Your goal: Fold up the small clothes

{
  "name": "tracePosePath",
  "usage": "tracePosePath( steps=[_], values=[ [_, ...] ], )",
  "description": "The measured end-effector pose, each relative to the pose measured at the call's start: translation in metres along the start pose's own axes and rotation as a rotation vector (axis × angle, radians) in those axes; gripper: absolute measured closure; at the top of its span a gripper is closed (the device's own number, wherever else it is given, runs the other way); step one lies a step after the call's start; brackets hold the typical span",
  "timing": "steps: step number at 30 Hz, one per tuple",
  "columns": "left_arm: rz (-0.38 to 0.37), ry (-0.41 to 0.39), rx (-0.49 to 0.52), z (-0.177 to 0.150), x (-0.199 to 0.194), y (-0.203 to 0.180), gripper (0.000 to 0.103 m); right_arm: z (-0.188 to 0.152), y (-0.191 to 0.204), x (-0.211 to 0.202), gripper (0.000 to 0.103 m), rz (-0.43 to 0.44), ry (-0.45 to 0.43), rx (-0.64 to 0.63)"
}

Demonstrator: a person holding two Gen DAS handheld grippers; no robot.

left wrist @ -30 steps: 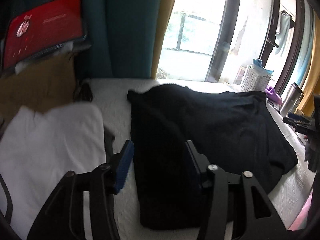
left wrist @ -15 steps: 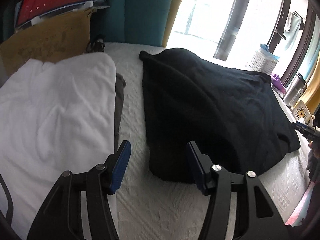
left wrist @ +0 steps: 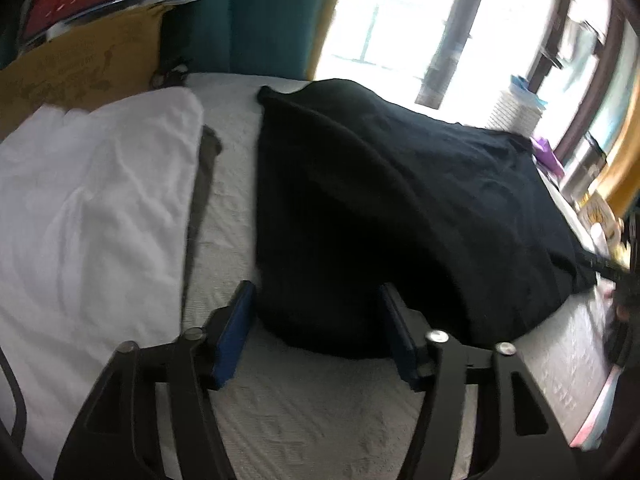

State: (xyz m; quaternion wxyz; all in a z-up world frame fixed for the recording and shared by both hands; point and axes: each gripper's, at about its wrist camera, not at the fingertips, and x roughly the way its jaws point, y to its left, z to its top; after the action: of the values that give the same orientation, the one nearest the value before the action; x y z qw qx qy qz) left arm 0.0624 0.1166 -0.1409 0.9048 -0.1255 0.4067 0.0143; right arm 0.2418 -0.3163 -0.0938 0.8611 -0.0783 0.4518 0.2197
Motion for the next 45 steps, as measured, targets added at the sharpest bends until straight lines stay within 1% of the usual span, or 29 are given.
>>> tracePosePath(
  steps=[1,2,3,4,5,7,8,11,13,16,18,20,21,23,25,27,28,29,30,31,32,33,35,39,41,42,43,45],
  values=[
    [-0.014,0.008,0.001,0.0,0.001,0.001,0.084,0.001,0.001,0.001,0.016,0.021,0.004,-0.002],
    [-0.024,0.012,-0.004,0.0,0.001,0.003,0.089,0.001,0.002,0.001,0.021,0.035,0.006,-0.005],
    [-0.032,0.011,-0.011,0.001,-0.001,0.004,0.097,0.002,0.004,0.002,0.022,0.025,0.006,-0.017],
    [-0.037,0.004,-0.014,0.002,-0.003,0.006,0.097,0.002,0.005,0.001,0.029,0.021,0.007,-0.026],
    [-0.035,-0.012,-0.017,0.003,-0.007,0.008,0.098,0.002,0.007,0.001,0.055,0.029,0.005,-0.039],
    [-0.031,-0.034,-0.022,0.007,-0.014,0.011,0.098,0.003,0.007,-0.001,0.082,0.024,-0.004,-0.056],
    [-0.021,-0.059,-0.025,0.011,-0.022,0.013,0.098,0.002,0.007,-0.003,0.087,0.028,-0.011,-0.06],
    [-0.001,-0.116,-0.032,0.022,-0.043,0.02,0.098,0.005,0.008,-0.01,0.092,0.013,-0.039,-0.085],
    [0.01,-0.149,-0.023,0.029,-0.055,0.02,0.098,0.007,0.007,-0.016,0.093,-0.002,-0.056,-0.095],
    [0.046,-0.166,0.007,0.035,-0.059,0.018,0.098,0.007,0.0,-0.02,0.093,-0.037,-0.058,-0.099],
    [0.075,-0.144,0.028,0.031,-0.051,0.016,0.098,0.004,-0.008,-0.017,0.093,-0.043,-0.036,-0.09],
    [0.125,-0.1,0.065,0.021,-0.037,0.013,0.098,-0.002,-0.013,-0.013,0.093,-0.044,-0.022,-0.079],
    [0.135,-0.066,0.074,0.014,-0.029,0.014,0.098,-0.004,-0.014,-0.013,0.093,-0.043,-0.02,-0.077],
    [0.116,-0.034,0.053,0.004,-0.023,0.02,0.098,-0.005,-0.015,-0.015,0.093,-0.053,-0.03,-0.07],
    [0.109,-0.029,0.035,0.001,-0.024,0.022,0.094,-0.007,-0.016,-0.017,0.093,-0.057,-0.037,-0.06],
    [0.093,-0.057,0.008,0.005,-0.031,0.026,0.093,-0.008,-0.017,-0.018,0.084,-0.055,-0.033,-0.048],
    [0.091,-0.071,0.001,0.005,-0.035,0.025,0.09,-0.009,-0.016,-0.019,0.079,-0.062,-0.033,-0.048],
    [0.102,-0.088,-0.001,0.007,-0.039,0.024,0.087,-0.011,-0.016,-0.021,0.069,-0.068,-0.036,-0.049],
    [0.123,-0.116,0.007,0.01,-0.045,0.023,0.08,-0.014,-0.015,-0.024,0.061,-0.07,-0.043,-0.051],
    [0.131,-0.133,0.012,0.011,-0.048,0.021,0.071,-0.017,-0.015,-0.027,0.037,-0.072,-0.053,-0.049],
    [0.132,-0.15,0.015,0.012,-0.052,0.021,0.067,-0.02,-0.015,-0.031,0.015,-0.074,-0.062,-0.045],
    [0.119,-0.164,0.012,0.014,-0.056,0.02,0.065,-0.023,-0.016,-0.035,0.012,-0.077,-0.069,-0.037],
    [0.1,-0.173,0.02,0.016,-0.058,0.019,0.065,-0.028,-0.016,-0.042,0.012,-0.086,-0.067,-0.026],
    [0.1,-0.188,0.053,0.02,-0.06,0.011,0.065,-0.039,-0.017,-0.052,0.012,-0.117,-0.039,-0.004],
    [0.105,-0.188,0.059,0.022,-0.061,0.009,0.06,-0.043,-0.017,-0.057,0.012,-0.114,-0.039,0.011],
    [0.11,-0.192,0.061,0.023,-0.062,0.007,0.054,-0.046,-0.015,-0.06,0.012,-0.108,-0.039,0.016],
    [0.108,-0.204,0.063,0.024,-0.065,0.006,0.052,-0.049,-0.014,-0.062,0.012,-0.105,-0.038,0.018],
    [0.095,-0.221,0.062,0.025,-0.07,0.004,0.052,-0.054,-0.011,-0.064,0.012,-0.091,-0.03,0.031]
  ],
)
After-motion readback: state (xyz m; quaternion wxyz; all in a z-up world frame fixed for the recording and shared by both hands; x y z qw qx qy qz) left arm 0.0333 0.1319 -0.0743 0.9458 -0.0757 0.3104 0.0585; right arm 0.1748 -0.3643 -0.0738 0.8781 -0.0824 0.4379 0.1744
